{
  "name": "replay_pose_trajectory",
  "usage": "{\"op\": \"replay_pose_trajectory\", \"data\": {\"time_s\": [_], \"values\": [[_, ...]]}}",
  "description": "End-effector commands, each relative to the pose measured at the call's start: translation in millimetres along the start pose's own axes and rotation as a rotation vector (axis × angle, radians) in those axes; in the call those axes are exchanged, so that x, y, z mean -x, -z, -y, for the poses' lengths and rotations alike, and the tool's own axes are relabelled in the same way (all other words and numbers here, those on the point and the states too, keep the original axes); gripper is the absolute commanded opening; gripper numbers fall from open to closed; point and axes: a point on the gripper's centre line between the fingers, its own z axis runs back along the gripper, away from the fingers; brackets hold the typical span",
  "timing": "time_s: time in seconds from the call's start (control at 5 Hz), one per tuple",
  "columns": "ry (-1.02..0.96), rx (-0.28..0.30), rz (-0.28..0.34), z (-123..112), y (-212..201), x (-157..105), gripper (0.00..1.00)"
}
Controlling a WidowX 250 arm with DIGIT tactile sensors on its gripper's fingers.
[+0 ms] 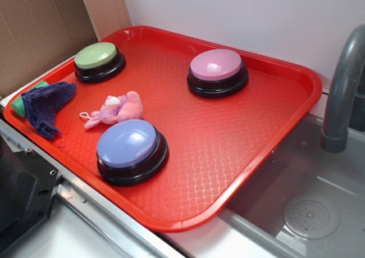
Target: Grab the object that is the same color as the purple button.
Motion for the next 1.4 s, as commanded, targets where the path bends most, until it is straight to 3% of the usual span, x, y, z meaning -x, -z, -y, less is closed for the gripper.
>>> {"op": "replay_pose_trajectory", "data": {"time_s": [0.0,0.2,0.8,1.2], "values": [[0.0,0.0,0.0,0.0,0.0,0.0,1.0],[-0.022,0.024,0.034,-17.9,5.2,-0.5,1.0],[-0.335,-0.042,0.088,-78.4,55.2,-4.6,1.0],[-0.478,-0.041,0.079,-112.1,108.3,-0.2,1.0]]}}
